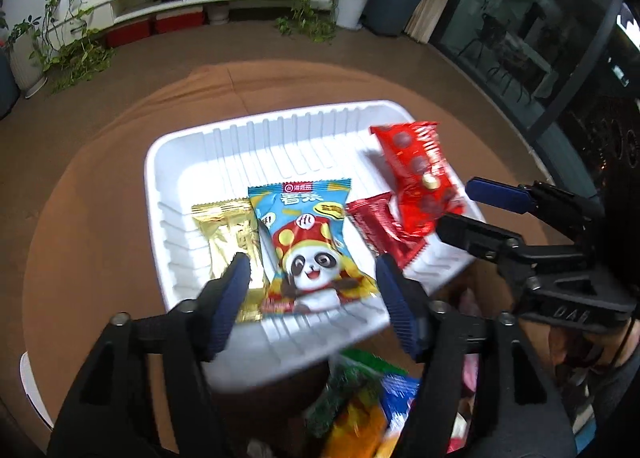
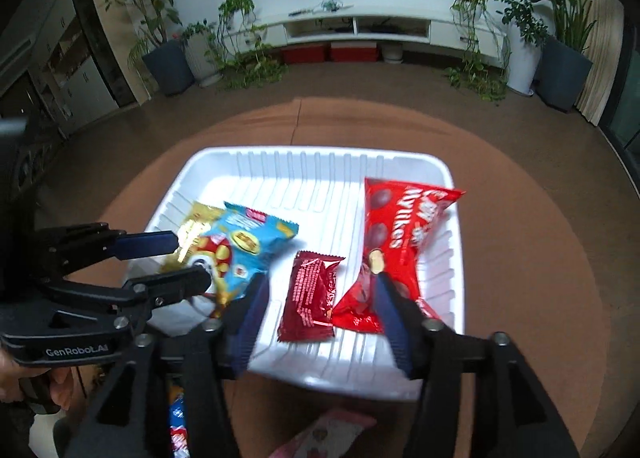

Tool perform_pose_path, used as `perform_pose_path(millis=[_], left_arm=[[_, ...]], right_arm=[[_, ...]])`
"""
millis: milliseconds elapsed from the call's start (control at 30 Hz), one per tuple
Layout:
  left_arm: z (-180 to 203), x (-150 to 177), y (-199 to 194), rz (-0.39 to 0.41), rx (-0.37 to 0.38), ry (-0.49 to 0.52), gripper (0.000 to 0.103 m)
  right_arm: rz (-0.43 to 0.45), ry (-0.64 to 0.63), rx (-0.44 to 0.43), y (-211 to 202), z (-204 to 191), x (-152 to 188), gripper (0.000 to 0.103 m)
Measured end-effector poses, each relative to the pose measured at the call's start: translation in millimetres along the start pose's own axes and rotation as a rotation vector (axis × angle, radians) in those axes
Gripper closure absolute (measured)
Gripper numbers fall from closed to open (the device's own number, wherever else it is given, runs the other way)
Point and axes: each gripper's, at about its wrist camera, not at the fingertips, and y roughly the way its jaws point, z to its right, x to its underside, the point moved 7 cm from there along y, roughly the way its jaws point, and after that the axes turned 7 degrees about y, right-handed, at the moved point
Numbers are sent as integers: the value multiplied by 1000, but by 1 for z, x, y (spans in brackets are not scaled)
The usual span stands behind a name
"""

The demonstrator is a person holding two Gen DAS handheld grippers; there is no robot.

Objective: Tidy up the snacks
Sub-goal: 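Open both grippers and withdraw from the tray, then grasp the black snack bag with the left gripper while the right reaches the white bag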

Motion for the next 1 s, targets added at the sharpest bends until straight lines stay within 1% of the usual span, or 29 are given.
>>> perform_pose_path(millis=[33, 100, 133, 200, 300, 367, 400, 433, 500, 567, 600, 667, 733, 833, 900, 1000], left_arm=[[-1, 3, -13, 21, 4, -8, 33], [-3, 10, -34, 56, 10, -26, 22], [-4, 16, -48, 82, 18, -40, 21], [-7, 31, -71, 125, 32, -74, 14], [-9, 63, -97, 164, 41, -137, 12], [-9, 90, -107, 166, 36, -168, 10], [-9, 99, -110, 163, 30, -178, 9], [-9, 118, -112, 158, 15, -203, 9], [-11, 146, -112, 139, -3, -252, 9], [-12, 166, -110, 106, -27, -278, 9], [-11, 177, -107, 80, -44, -283, 9], [-8, 191, -99, 25, -97, -256, 9], [-4, 197, -93, -14, -142, -215, 9], [4, 196, -91, -31, -207, -142, 10], [5, 194, -88, -41, -230, -117, 10], [2, 190, -85, -83, -279, -82, 10]], right_arm=[[14, 5, -13, -10, 0, 1, 35], [48, 15, -37, -31, 3, 5, 27], [72, 22, -51, -45, 5, 9, 26], [111, 45, -68, -67, 12, 17, 22], [151, 99, -104, -96, 23, 41, 17], [160, 137, -124, -110, 30, 62, 14], [158, 161, -138, -116, 33, 77, 14], [154, 171, -143, -119, 35, 84, 14], [137, 192, -152, -124, 37, 114, 14], [124, 214, -156, -125, 36, 135, 14], [112, 227, -162, -125, 36, 146, 14], [82, 239, -165, -124, 32, 171, 14], [66, 232, -158, -124, 28, 184, 14], [47, 215, -152, -123, 20, 199, 14], [39, 211, -147, -123, 18, 202, 14], [36, 205, -148, -125, 17, 202, 15]])
